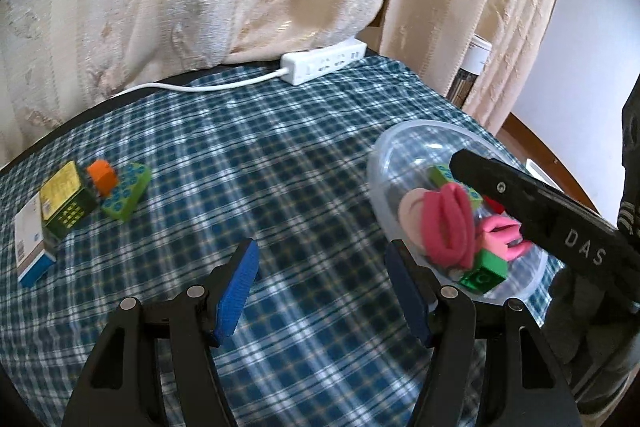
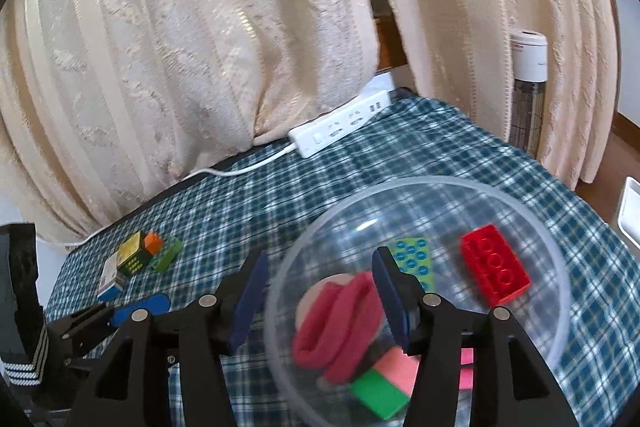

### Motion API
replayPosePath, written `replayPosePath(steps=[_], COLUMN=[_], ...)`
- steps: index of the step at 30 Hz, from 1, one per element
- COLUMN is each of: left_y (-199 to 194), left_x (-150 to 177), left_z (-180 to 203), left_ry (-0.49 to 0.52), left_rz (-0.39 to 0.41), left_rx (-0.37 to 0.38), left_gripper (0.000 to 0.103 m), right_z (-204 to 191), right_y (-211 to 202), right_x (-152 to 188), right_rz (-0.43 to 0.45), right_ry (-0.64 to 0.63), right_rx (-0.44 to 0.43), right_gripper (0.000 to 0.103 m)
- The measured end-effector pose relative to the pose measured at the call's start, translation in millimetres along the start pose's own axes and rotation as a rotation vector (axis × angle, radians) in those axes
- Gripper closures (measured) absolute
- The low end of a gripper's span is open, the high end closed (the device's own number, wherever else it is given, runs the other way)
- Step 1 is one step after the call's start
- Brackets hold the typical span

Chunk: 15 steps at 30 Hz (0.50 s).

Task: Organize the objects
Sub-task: 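Move the left tool to the white medicine box while the right tool goes to the second dotted brick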

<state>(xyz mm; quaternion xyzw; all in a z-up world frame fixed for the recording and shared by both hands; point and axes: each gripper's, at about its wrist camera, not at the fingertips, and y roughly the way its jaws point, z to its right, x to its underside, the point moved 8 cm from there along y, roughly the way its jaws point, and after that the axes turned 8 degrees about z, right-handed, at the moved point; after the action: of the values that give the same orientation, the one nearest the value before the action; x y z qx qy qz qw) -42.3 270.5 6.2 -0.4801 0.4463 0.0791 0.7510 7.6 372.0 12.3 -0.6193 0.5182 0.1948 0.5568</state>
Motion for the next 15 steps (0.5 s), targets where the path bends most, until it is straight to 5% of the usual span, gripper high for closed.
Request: replayPosePath(steps=[15], left_y=[-21.8], left_x=[2.9], left_z=[-70.6], left_ry=[-0.062], left_rz=[0.033], left_rx=[-0.105], left_gripper=[0.036], right_z=[-78.1], right_y=[20.8], right_x=[15.5], right_rz=[-0.050], right_ry=[-0.135], right_rx=[-0.084], right_gripper=[0.041])
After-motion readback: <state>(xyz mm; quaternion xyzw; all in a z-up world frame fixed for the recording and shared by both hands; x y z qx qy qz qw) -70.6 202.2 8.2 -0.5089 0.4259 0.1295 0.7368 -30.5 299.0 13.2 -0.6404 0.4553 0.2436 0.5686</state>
